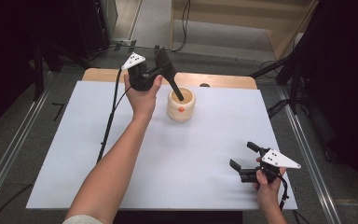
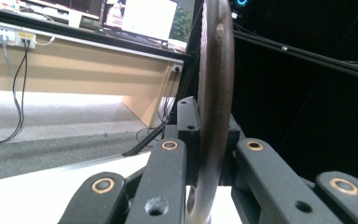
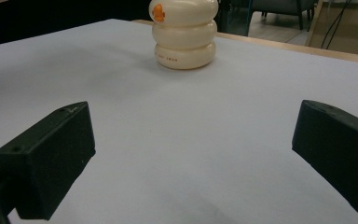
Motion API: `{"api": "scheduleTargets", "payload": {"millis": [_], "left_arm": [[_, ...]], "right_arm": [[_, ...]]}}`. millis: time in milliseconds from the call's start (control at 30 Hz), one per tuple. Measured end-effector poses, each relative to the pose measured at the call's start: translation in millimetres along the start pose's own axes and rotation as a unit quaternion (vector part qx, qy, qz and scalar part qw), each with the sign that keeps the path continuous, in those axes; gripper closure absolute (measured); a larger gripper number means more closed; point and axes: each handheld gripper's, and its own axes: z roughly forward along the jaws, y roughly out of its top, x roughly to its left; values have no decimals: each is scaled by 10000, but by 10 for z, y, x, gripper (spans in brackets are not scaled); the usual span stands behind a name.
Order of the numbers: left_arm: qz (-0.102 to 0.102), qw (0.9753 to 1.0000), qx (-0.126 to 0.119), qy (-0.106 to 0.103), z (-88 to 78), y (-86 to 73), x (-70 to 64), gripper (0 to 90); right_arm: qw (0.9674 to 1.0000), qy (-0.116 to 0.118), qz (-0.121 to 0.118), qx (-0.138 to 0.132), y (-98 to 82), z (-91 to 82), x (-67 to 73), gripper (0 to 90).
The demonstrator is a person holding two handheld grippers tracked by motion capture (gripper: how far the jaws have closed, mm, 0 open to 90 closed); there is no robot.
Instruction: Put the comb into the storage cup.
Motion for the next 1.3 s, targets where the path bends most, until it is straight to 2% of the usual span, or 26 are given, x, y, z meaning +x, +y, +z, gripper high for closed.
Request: {"api": "scheduleTargets", "payload": {"millis": [467, 567, 867, 1300], "left_arm": [[-38, 10000, 75, 37, 75, -138, 24, 850], [-108, 9999, 57, 50, 89, -171, 41, 850], [-132, 9997, 174, 117, 122, -291, 81, 850], [-343, 9987, 311, 205, 178, -485, 137, 851]], "right_arm": [[10000, -5, 2, -3, 0, -1, -1, 0], [10000, -8, -4, 1, 0, 1, 0, 0], [10000, -21, -2, -10, -1, 1, -7, 0], [10000, -19, 18, -24, -2, 2, -13, 0]]}}
